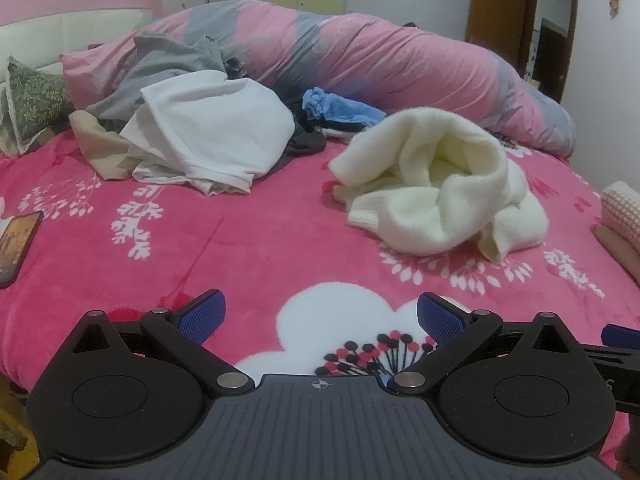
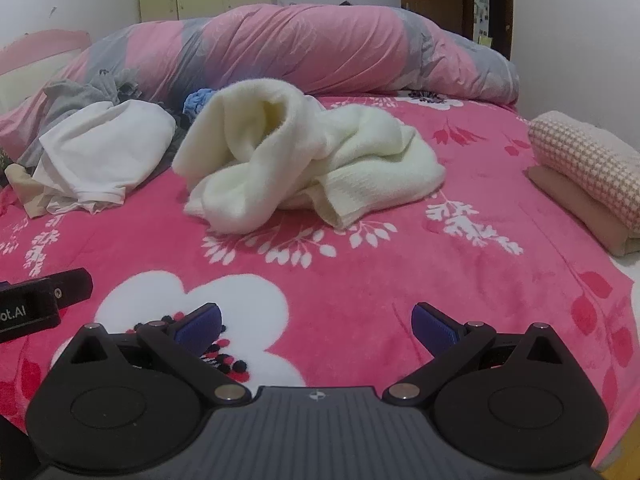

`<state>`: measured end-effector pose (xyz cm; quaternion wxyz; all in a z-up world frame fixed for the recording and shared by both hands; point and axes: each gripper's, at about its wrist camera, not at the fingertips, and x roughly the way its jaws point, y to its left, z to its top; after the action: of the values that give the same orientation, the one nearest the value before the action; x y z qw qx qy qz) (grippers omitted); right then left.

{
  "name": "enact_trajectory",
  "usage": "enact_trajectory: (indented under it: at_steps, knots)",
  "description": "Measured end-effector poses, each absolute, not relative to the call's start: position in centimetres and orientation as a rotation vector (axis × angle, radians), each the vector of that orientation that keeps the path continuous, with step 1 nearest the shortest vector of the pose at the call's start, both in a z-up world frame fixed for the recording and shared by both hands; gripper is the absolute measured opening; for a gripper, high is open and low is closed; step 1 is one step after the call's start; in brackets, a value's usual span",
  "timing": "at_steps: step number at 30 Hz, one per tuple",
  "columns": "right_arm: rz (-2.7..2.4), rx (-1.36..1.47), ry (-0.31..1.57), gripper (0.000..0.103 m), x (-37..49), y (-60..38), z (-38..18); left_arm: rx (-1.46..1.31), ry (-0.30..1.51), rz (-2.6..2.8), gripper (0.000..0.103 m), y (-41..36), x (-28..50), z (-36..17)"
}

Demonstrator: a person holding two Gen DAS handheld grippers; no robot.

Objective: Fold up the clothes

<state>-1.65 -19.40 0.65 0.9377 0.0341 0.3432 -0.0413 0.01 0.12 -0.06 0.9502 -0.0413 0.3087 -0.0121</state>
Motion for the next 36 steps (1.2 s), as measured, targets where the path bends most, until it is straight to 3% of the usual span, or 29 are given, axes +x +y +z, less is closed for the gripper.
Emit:
enact_trajectory:
  at_steps: [15, 24, 36]
  knots:
    - [-0.124, 0.069, 0.682, 0.103, -1.0, -19.3, 1.2, -0.167, 0.614, -0.051, 0.103, 2.4, 0.2, -1.0]
    - [-0.14, 0.054, 0.694, 0.103, -0.7, -19.1, 1.1, -0.163, 0.704, -0.036, 0.103, 2.5, 0.9, -1.8]
    - [-0.141, 0.057, 0.704, 0.103, -0.3, -19.0, 1.2, -0.08, 0.662, -0.022, 0.103, 1.2, 0.6, -1.2]
